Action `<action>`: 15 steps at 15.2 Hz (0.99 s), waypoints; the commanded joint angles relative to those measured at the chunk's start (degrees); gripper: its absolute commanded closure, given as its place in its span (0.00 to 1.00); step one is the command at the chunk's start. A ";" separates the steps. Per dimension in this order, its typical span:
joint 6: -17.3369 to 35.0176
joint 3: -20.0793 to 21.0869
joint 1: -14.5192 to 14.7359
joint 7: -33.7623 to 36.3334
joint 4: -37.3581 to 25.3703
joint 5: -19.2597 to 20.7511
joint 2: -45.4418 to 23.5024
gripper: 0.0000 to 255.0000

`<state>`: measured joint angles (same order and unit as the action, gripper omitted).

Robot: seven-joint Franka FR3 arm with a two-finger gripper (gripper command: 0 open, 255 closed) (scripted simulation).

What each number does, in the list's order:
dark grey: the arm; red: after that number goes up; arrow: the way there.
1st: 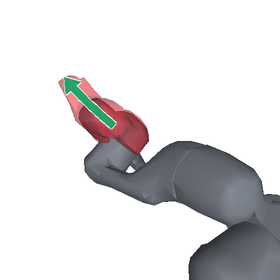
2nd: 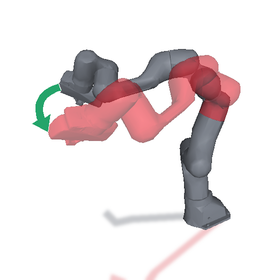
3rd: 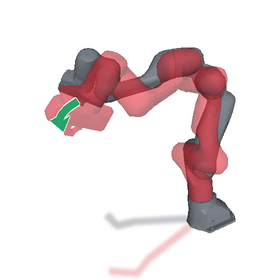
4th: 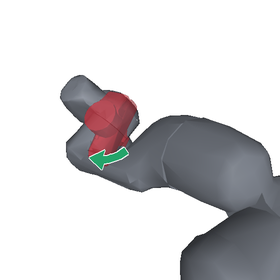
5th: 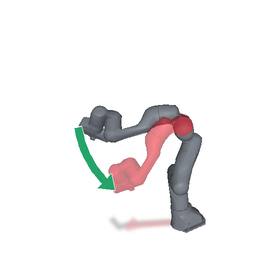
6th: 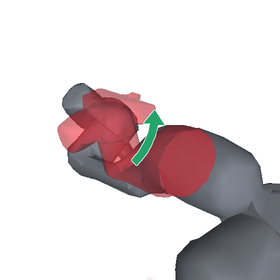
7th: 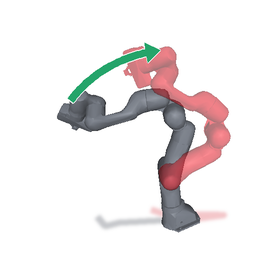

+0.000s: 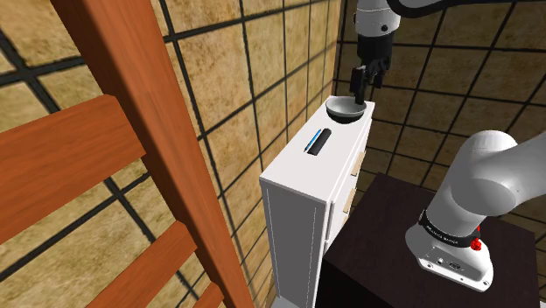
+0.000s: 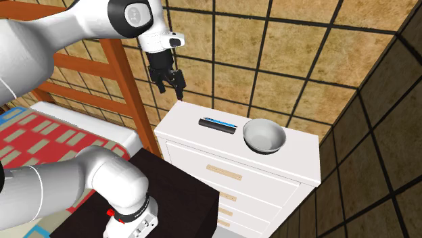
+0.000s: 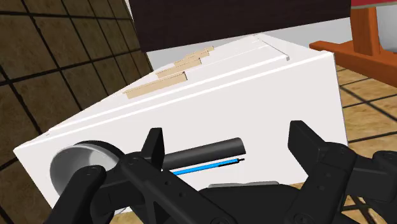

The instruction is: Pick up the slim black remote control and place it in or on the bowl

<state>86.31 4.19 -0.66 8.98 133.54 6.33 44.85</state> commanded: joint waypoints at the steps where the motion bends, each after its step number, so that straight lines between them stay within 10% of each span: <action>1: 0.00 0.00 0.00 0.00 0.00 0.00 0.00 0.00; 15: 28.64 -4.09 -9.85 26.24 6.91 -14.38 -19.95 0.00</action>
<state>112.64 0.56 -9.90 33.61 140.64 -6.85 27.02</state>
